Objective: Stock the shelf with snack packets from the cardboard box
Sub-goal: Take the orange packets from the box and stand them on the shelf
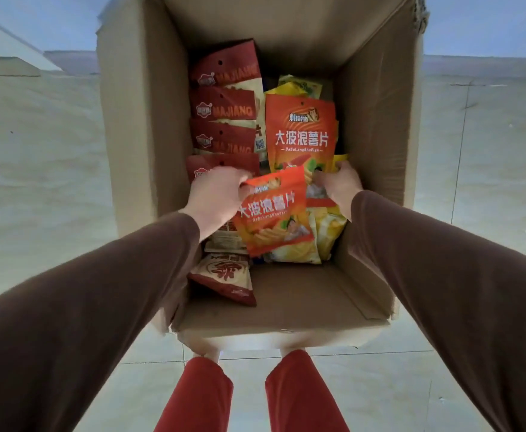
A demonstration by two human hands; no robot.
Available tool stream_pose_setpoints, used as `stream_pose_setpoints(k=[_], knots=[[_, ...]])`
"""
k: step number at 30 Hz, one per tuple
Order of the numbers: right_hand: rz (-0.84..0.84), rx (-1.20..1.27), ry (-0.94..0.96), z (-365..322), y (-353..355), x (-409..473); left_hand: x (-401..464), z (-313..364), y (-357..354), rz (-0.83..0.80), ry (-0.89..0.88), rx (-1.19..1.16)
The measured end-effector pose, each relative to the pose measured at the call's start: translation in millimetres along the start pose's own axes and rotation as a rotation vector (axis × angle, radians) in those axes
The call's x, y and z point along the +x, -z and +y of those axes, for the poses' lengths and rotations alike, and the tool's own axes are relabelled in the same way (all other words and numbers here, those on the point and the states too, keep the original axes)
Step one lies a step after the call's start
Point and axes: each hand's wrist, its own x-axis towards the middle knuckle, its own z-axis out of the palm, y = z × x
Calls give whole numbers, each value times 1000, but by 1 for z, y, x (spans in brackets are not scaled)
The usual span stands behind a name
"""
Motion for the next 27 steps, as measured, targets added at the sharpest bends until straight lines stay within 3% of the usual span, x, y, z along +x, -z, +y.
stream_pose_setpoints(k=[5, 8, 10, 15, 18, 27], knots=[[31, -31, 3, 13, -16, 54, 48, -6, 26, 326, -39, 70], [31, 37, -14, -6, -14, 37, 41, -3, 8, 546, 112, -251], [42, 99, -31, -13, -16, 30, 20, 1, -18, 605, 246, -484], [5, 281, -47, -8, -23, 40, -17, 17, -77, 475, 602, -997], [-28, 371, -68, -4, -24, 38, -7, 27, -82, 377, 688, -1181], [-106, 669, -33, 9, -13, 15, 11, 35, -83, 249, 733, -1060]])
